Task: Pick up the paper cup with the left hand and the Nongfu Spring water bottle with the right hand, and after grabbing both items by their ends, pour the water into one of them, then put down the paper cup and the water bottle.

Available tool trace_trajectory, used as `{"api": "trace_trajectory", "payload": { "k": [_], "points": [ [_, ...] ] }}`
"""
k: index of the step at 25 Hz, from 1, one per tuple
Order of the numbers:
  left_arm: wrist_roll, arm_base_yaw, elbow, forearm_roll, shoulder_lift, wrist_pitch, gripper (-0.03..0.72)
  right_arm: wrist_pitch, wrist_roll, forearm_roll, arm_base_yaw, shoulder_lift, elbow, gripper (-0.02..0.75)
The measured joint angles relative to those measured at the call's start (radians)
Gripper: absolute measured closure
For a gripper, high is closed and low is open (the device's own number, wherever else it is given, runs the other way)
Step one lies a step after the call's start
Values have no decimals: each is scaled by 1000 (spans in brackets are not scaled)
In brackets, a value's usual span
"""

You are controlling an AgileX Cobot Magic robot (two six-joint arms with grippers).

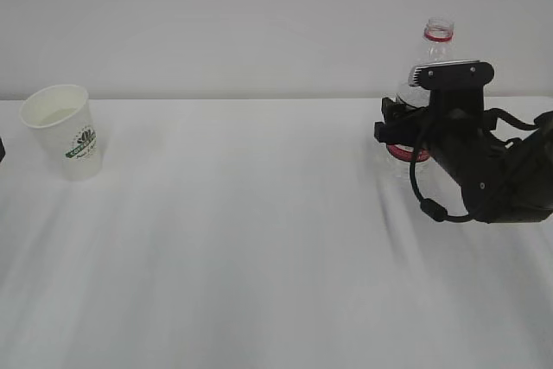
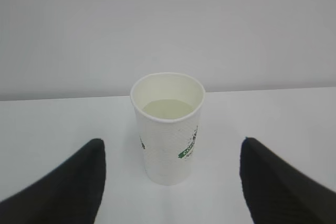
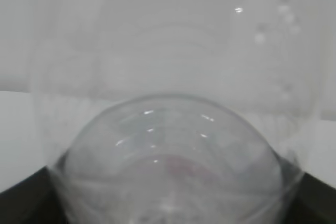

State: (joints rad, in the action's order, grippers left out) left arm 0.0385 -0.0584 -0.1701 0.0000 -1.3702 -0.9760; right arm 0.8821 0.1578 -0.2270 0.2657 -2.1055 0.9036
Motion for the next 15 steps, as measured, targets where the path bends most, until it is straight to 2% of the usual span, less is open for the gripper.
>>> {"api": "trace_trajectory", "payload": {
  "k": [15],
  "points": [
    [0, 0, 0, 0, 0, 0, 109, 54, -18, 18, 0, 89, -116, 125]
  ]
}}
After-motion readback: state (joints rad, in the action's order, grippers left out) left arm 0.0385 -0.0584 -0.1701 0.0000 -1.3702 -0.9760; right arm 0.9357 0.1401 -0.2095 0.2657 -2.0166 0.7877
